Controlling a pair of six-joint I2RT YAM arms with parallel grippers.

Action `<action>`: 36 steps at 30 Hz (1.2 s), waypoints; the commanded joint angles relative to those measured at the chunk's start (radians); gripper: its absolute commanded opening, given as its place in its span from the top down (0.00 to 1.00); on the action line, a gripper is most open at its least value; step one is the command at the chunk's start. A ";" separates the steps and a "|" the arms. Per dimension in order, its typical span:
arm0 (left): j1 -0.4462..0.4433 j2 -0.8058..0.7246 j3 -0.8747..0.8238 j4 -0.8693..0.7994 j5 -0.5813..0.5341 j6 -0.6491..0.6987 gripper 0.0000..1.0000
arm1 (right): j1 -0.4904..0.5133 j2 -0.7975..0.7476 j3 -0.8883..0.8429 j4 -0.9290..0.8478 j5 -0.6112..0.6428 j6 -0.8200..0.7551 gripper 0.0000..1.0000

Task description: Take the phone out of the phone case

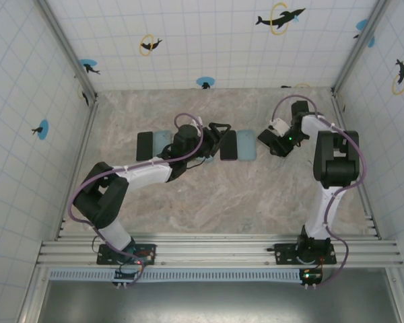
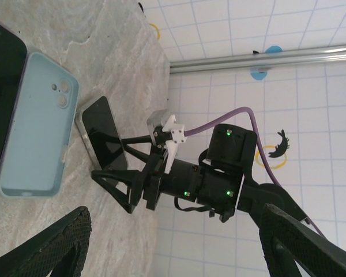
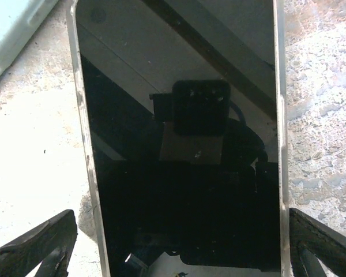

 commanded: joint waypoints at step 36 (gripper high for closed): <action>0.009 0.040 0.011 0.052 0.052 -0.005 0.23 | -0.081 -0.062 0.011 0.055 -0.027 0.250 0.48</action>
